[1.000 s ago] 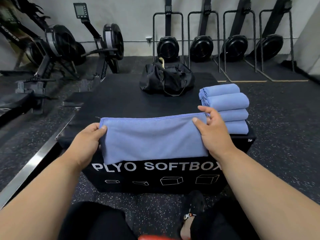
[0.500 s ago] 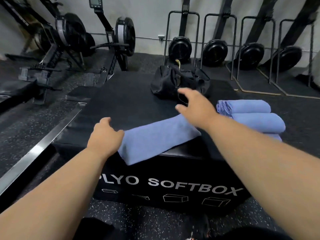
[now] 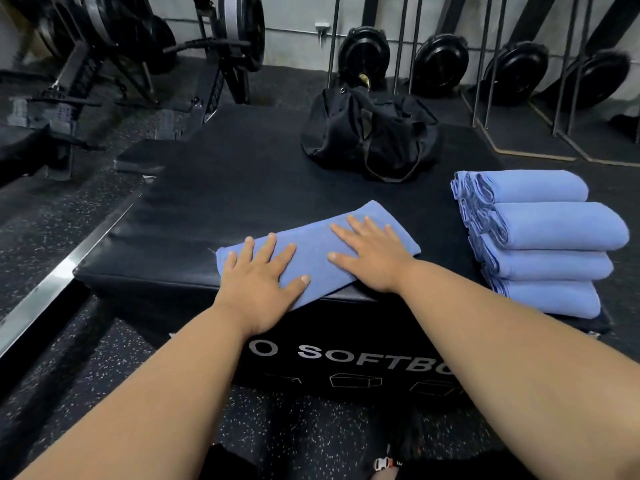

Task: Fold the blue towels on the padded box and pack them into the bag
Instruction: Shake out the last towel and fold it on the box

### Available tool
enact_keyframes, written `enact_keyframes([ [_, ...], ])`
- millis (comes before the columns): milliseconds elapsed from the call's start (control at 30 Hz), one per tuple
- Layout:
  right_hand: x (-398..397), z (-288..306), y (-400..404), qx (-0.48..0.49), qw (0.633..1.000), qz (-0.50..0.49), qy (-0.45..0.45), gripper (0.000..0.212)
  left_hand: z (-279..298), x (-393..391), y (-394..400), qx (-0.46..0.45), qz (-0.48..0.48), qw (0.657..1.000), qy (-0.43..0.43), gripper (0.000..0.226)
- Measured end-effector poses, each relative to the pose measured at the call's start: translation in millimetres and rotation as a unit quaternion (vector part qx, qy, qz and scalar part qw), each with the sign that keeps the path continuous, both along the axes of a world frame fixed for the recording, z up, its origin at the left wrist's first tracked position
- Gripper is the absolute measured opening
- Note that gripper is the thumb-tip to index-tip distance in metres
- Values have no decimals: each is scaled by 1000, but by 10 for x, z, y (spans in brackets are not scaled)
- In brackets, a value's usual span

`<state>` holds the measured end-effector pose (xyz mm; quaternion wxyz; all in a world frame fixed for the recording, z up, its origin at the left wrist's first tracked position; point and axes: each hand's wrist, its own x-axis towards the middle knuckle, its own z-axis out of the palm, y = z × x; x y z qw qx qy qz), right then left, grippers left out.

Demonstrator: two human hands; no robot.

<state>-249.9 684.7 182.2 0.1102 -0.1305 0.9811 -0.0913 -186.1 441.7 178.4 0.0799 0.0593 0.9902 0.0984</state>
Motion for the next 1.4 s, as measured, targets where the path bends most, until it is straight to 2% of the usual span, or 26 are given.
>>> enact_keyframes([
  [133, -200, 55, 203, 28, 999, -41, -9, 76, 14, -30, -139, 4, 63, 998, 0, 73],
  [367, -410, 105, 294, -5, 995, -98, -30, 76, -41, -9, -90, 42, 111, 993, 21, 73],
  [467, -503, 193, 255, -47, 988, -141, -35, 78, -69, 1, -113, 55, 113, 991, 42, 73],
  [600, -610, 177, 233, -102, 969, -222, 38, 63, -127, 8, -213, 93, 135, 979, 121, 56],
  [700, -677, 160, 239, -179, 957, -229, 15, 57, -97, -83, -320, 147, 152, 968, 138, 41],
  [767, -759, 183, 211, -196, 957, -214, 16, 56, -59, -136, -398, 172, 155, 964, 131, 37],
  [867, -991, 241, 186, -104, 977, -156, 103, 51, -47, -175, -470, 195, 154, 959, 132, 32],
  [967, -1296, 418, 66, 1, 971, -95, 221, 45, -86, -216, -487, 226, 150, 951, 147, 27],
  [1133, -1677, 488, -126, 106, 953, -62, 277, 40, -136, -266, -419, 236, 141, 947, 168, 26],
  [1200, -1637, 401, -179, 69, 960, -63, 265, 40, -135, -290, -431, 238, 144, 946, 168, 25],
  [1267, -1457, 260, -246, -18, 969, -60, 239, 44, -147, -311, -445, 240, 144, 945, 168, 23],
  [1333, -1164, 115, -350, -111, 975, -59, 184, 52, -154, -328, -439, 243, 150, 942, 175, 21],
  [1400, -812, -16, -451, -138, 982, -49, 116, 62, -153, -345, -418, 245, 161, 939, 178, 25],
])
